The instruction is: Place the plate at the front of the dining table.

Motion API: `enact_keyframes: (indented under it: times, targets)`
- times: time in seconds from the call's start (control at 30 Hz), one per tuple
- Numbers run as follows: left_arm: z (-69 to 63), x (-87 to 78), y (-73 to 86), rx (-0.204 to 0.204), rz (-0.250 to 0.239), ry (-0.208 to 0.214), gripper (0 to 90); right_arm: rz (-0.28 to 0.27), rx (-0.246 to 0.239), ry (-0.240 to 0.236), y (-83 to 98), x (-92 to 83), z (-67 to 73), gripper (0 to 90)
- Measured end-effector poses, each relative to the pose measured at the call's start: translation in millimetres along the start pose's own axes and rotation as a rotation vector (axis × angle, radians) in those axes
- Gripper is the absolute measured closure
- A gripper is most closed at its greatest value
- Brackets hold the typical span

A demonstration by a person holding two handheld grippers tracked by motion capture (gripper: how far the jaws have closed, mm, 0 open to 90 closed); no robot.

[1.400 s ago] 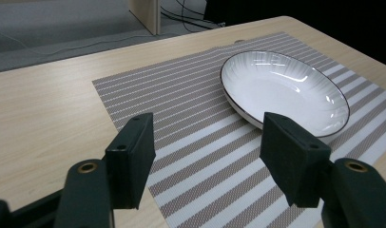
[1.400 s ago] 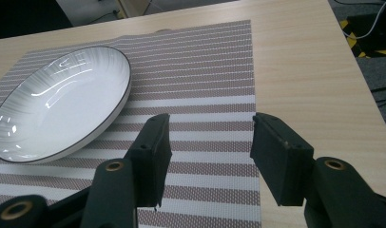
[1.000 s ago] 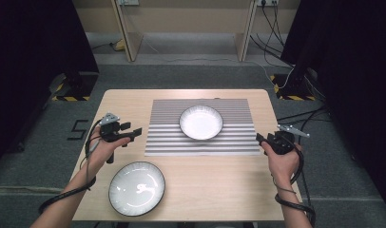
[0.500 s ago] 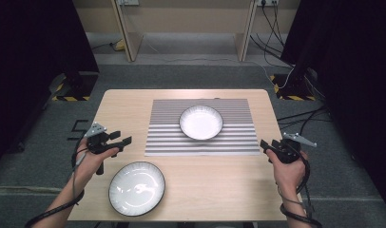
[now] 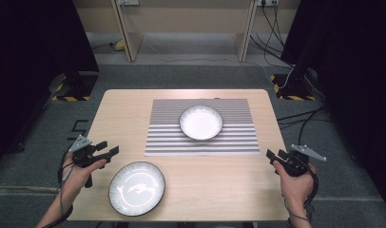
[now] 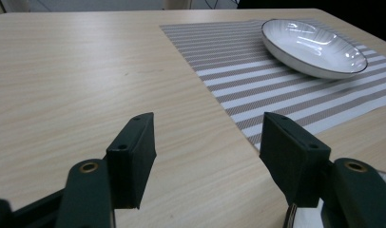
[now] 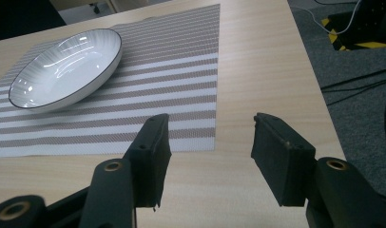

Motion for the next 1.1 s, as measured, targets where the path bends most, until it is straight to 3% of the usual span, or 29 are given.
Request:
enact_keyframes:
  times: [0.23,0.47,0.7,1.1]
  targets:
    - [4.0,-12.0,18.6,0.026,0.016,-0.037,36.6,0.002,0.01,0.013,15.7,-11.4,-11.3,47.2]
    - [7.4,-20.0,31.2,0.002,0.007,-0.048,36.7,-0.005,0.01,0.023,25.6,-20.7,-19.4,47.2]
    - [10.5,-28.1,43.3,0.017,0.016,-0.055,36.5,-0.001,0.011,0.043,40.7,-26.3,-30.1,47.3]
    - [20.4,-39.3,56.9,-0.017,-0.004,-0.087,36.5,-0.033,0.023,0.072,52.9,-37.5,-44.2,47.5]
Point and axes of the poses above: each handheld gripper's, and its own axes: x roughly forward along the jaws, y roughly out of its underside, z roughly to its left, the point moved 10 cm from there along x, roughly forward along the jaws, and after that the axes turned 10 degrees about x, right-handed, at the moved point
